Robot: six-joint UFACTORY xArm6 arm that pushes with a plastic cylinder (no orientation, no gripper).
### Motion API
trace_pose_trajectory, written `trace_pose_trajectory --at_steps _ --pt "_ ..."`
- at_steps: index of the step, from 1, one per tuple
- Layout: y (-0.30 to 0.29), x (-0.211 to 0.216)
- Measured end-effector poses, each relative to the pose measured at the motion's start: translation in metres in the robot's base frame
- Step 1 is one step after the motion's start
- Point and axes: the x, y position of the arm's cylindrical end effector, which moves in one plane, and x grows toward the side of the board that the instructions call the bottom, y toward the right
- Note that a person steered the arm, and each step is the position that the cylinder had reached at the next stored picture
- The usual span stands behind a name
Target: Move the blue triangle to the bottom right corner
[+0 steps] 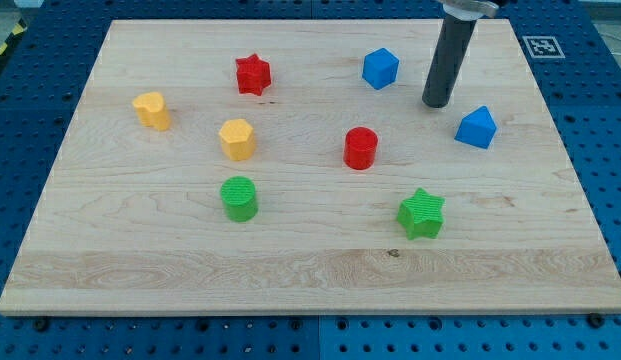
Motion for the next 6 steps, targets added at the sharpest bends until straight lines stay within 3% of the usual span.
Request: trace_pose_trajectory --at_steps 2,4,6 --pt "0.001 0.030" --pt "0.008 0.017" --pt "0.035 0.032"
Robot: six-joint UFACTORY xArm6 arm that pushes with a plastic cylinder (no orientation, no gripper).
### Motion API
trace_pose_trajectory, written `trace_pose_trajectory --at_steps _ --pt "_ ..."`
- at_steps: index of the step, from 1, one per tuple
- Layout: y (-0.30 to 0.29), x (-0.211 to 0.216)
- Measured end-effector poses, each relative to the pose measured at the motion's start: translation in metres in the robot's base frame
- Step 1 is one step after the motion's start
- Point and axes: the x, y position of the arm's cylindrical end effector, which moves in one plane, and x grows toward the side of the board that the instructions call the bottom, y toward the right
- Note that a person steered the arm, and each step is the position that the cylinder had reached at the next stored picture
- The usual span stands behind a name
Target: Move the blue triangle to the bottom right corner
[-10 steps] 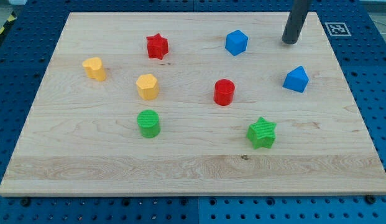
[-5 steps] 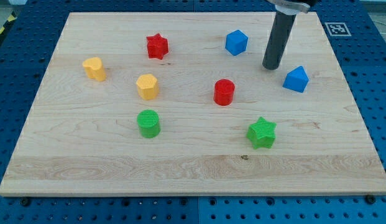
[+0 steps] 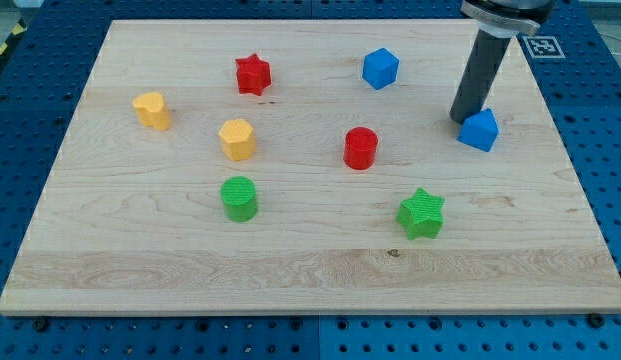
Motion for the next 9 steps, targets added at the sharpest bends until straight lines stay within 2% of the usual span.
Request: trace_pose_trajectory --at_steps 2,5,6,9 --pt "0.004 0.024" --pt "0.031 0.024" --pt "0.040 0.036" --pt "0.027 0.064"
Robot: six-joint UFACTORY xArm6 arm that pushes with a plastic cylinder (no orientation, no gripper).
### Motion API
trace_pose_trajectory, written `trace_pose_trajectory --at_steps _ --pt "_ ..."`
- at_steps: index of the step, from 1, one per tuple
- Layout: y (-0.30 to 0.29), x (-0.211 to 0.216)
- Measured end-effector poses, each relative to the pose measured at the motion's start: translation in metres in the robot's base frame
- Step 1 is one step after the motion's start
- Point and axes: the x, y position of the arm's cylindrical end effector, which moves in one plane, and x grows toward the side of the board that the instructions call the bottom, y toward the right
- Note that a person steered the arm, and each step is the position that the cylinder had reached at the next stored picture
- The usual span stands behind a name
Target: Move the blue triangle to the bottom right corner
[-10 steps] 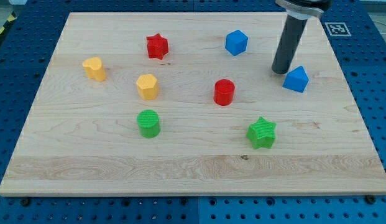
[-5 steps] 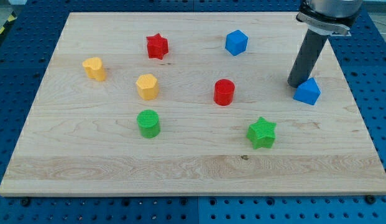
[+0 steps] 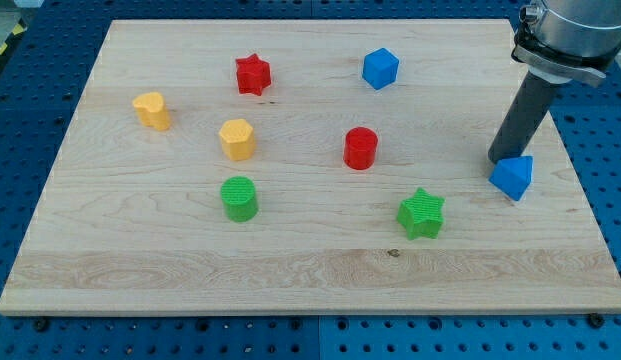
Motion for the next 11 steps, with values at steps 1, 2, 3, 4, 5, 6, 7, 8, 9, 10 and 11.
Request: trace_pose_trajectory --at_steps 1,2,3,4,5,6,7,8,9,10,11 --pt "0.004 0.016" --pt "0.005 0.034" --pt "0.005 0.049" --pt "0.007 0.059" --pt "0.007 0.069" --pt "0.007 0.089" --pt "0.007 0.096" --pt "0.005 0.115" --pt "-0.008 0.125" --pt "-0.011 0.131" --pt "0.010 0.131"
